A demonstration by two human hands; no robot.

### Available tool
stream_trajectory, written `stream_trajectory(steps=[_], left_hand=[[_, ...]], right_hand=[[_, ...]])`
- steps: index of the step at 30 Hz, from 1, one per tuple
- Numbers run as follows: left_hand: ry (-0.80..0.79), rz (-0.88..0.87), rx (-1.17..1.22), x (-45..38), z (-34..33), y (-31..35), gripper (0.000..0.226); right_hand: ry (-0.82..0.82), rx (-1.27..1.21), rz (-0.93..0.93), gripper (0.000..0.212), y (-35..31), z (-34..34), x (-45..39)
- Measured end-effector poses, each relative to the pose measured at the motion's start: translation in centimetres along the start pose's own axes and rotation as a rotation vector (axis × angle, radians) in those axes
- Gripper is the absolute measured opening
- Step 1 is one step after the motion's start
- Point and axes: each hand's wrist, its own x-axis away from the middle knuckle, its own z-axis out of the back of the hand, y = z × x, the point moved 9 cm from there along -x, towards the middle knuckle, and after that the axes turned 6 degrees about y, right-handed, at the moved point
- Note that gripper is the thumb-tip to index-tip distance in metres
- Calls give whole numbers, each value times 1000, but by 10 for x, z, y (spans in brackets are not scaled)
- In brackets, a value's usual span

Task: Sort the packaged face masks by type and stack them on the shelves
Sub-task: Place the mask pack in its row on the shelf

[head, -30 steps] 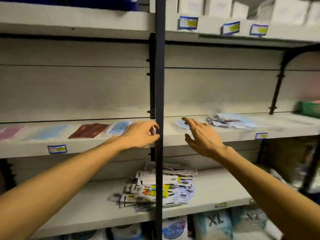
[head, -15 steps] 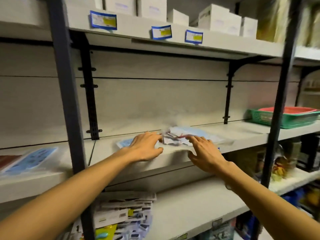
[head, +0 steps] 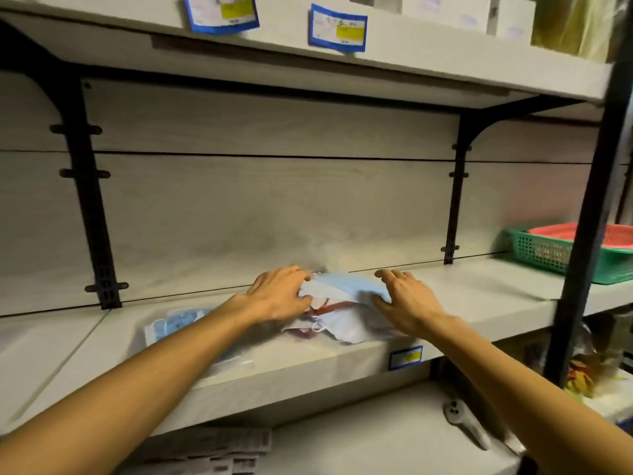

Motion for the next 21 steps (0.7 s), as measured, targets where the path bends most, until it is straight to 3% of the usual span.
stream_trajectory(steps=[3, 6, 9, 12, 18, 21], left_hand=[[66, 31, -40, -16, -4, 1, 44], [96, 70, -67, -29, -6, 0, 42], [-13, 42, -55, -36, -23, 0, 38], [-121, 37, -49, -39, -38, -1, 48], [-223, 61, -123, -48, -49, -1, 80], [-210, 31, -207, -53, -50, 6, 84]], right_hand=[[-16, -49, -70, 62, 20, -11, -30], [-133, -84, -109, 70, 36, -35, -57], [-215, -187, -150, 80, 51, -58, -78], [-255, -331, -206, 86, 67, -74, -102], [-330, -712, -353, 53, 101, -102, -117], [-178, -878, -409, 37, 110, -103, -119]])
